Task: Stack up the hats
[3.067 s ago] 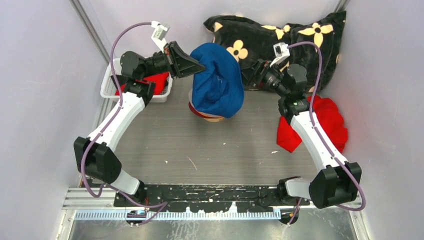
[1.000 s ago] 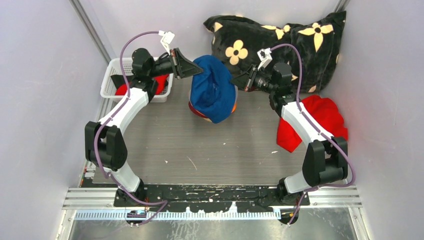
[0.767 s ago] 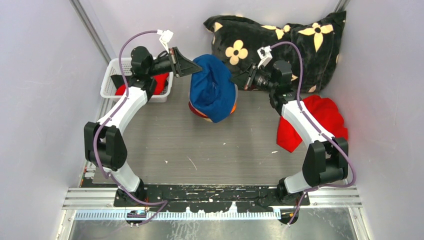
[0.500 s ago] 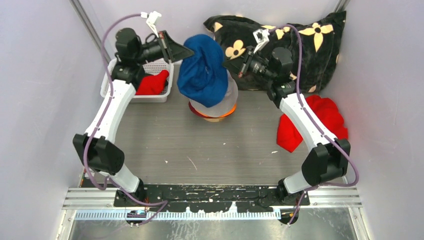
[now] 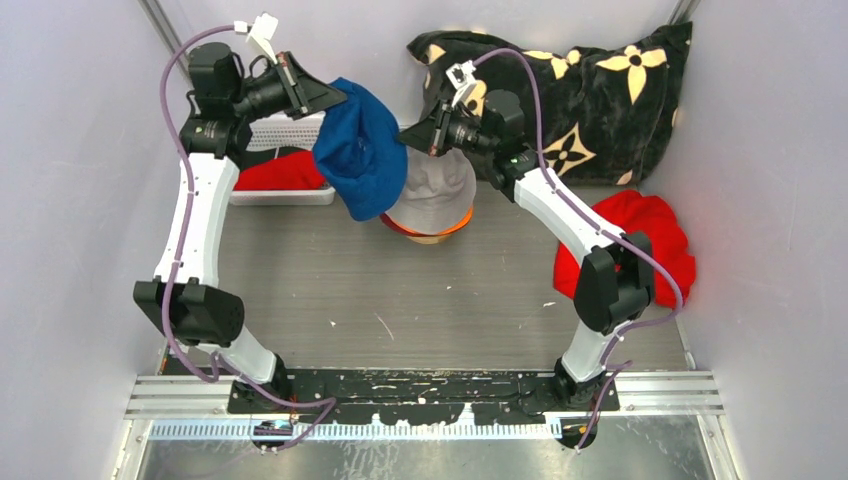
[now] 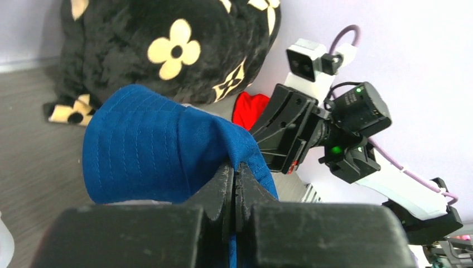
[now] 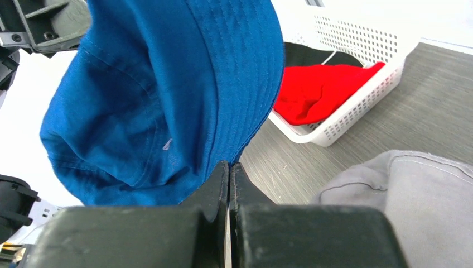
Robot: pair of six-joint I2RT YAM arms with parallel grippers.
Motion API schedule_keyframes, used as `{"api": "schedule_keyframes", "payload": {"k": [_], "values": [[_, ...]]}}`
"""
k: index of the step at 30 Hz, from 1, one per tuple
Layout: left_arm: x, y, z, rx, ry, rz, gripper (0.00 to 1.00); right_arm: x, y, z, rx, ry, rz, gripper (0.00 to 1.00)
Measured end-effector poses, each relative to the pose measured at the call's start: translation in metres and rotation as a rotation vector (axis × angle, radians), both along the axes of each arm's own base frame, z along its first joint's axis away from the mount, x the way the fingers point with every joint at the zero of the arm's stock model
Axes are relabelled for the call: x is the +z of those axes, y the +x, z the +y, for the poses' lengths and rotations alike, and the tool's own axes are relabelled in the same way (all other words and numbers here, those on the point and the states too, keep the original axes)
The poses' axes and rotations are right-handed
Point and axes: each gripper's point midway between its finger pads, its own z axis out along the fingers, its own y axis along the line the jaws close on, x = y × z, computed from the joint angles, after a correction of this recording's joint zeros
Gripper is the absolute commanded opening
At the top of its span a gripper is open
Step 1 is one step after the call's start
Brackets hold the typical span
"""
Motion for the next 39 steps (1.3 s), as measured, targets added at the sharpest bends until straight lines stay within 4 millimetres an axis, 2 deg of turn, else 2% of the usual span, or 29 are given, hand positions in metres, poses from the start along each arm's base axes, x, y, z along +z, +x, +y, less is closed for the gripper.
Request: {"api": "schedule_keyframes", "payload": {"k": [4, 8, 13, 19, 25, 26, 30, 33, 36, 39], "values": [[-0.026, 0.02, 0.0, 0.009, 0.007, 0.073, 0.0, -0.01, 0.008, 0.0, -0.022, -0.017, 0.027, 0.01], [-0.051, 0.038, -0.001, 0.013, 0.006, 0.135, 0.0, -0.005, 0.017, -0.006, -0.052, -0.023, 0.014, 0.01], [-0.07, 0.058, -0.003, 0.019, -0.003, 0.184, 0.0, -0.004, 0.03, -0.022, -0.101, -0.032, 0.008, 0.01], [-0.076, 0.074, -0.013, 0.008, -0.007, 0.19, 0.0, -0.009, 0.051, -0.052, -0.175, -0.04, 0.021, 0.01], [-0.066, 0.08, -0.035, -0.03, -0.018, 0.167, 0.0, -0.022, 0.068, -0.084, -0.242, -0.05, 0.05, 0.01], [-0.064, 0.081, -0.04, -0.037, -0.019, 0.161, 0.02, -0.026, 0.071, -0.089, -0.253, -0.052, 0.056, 0.01], [-0.057, 0.081, -0.059, -0.069, -0.027, 0.146, 0.25, -0.039, 0.074, -0.108, -0.287, -0.061, 0.085, 0.01], [-0.056, 0.08, -0.067, -0.08, -0.028, 0.147, 0.37, -0.044, 0.072, -0.118, -0.302, -0.064, 0.098, 0.01], [-0.057, 0.079, -0.073, -0.081, -0.025, 0.15, 0.43, -0.046, 0.068, -0.129, -0.321, -0.065, 0.106, 0.01], [-0.057, 0.079, -0.073, -0.07, -0.022, 0.151, 0.44, -0.043, 0.062, -0.143, -0.347, -0.065, 0.108, 0.01]]}}
